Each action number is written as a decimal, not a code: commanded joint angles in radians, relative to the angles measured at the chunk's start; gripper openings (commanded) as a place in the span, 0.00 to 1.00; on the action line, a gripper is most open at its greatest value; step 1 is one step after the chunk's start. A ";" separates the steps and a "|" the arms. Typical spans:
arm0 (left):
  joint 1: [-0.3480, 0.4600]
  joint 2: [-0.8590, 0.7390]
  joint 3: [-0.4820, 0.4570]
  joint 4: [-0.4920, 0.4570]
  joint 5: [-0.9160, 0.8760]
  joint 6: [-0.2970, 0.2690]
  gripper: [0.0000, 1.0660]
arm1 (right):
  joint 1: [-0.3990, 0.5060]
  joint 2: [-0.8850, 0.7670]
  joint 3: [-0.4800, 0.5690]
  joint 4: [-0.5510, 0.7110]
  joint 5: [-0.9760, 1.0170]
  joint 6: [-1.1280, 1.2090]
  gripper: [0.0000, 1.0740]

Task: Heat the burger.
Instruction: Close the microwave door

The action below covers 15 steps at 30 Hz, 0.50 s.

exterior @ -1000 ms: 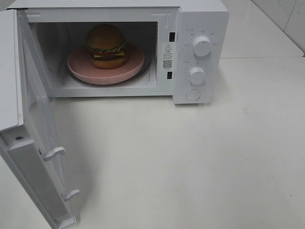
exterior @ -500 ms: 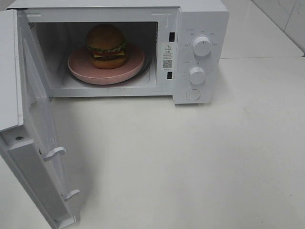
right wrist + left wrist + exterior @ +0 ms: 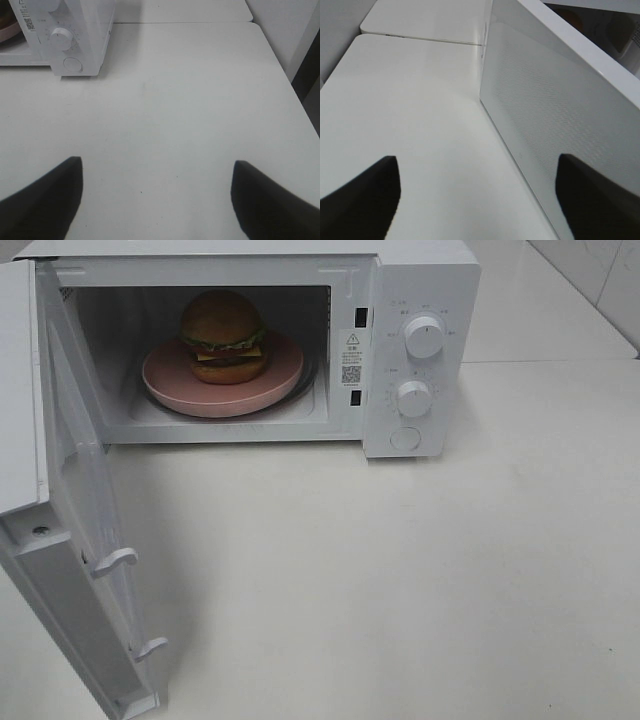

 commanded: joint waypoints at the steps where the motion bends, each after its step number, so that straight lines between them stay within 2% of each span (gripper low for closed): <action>1: 0.003 0.089 -0.007 0.041 -0.080 0.000 0.51 | -0.008 -0.025 0.004 0.002 -0.012 0.002 0.71; 2: 0.003 0.089 -0.007 0.041 -0.080 0.000 0.51 | -0.008 -0.025 0.004 0.002 -0.012 0.002 0.71; 3: 0.003 0.105 -0.007 0.044 -0.096 0.000 0.47 | -0.008 -0.025 0.004 0.002 -0.012 0.002 0.71; 4: 0.003 0.139 -0.007 0.043 -0.132 0.000 0.37 | -0.008 -0.025 0.004 0.002 -0.012 0.002 0.71; 5: 0.003 0.139 -0.007 0.043 -0.132 0.000 0.37 | -0.008 -0.025 0.004 0.002 -0.012 0.002 0.71; 6: 0.003 0.173 -0.007 0.043 -0.174 0.000 0.25 | -0.008 -0.025 0.004 0.002 -0.012 0.002 0.71; 7: 0.003 0.173 -0.007 0.043 -0.174 0.000 0.25 | -0.008 -0.025 0.004 0.002 -0.012 0.002 0.71; 8: 0.003 0.186 -0.007 0.043 -0.194 0.000 0.19 | -0.008 -0.025 0.004 0.002 -0.012 0.002 0.71; 9: 0.003 0.221 -0.002 0.043 -0.236 0.000 0.07 | -0.008 -0.025 0.004 0.002 -0.012 0.002 0.71; 10: 0.003 0.221 -0.002 0.043 -0.236 0.000 0.07 | -0.008 -0.025 0.004 0.002 -0.012 0.002 0.71; 11: 0.003 0.239 0.002 0.043 -0.258 0.000 0.00 | -0.008 -0.025 0.004 0.002 -0.012 0.002 0.71; 15: 0.003 0.311 0.040 0.042 -0.394 0.000 0.00 | -0.008 -0.025 0.004 0.002 -0.012 0.002 0.71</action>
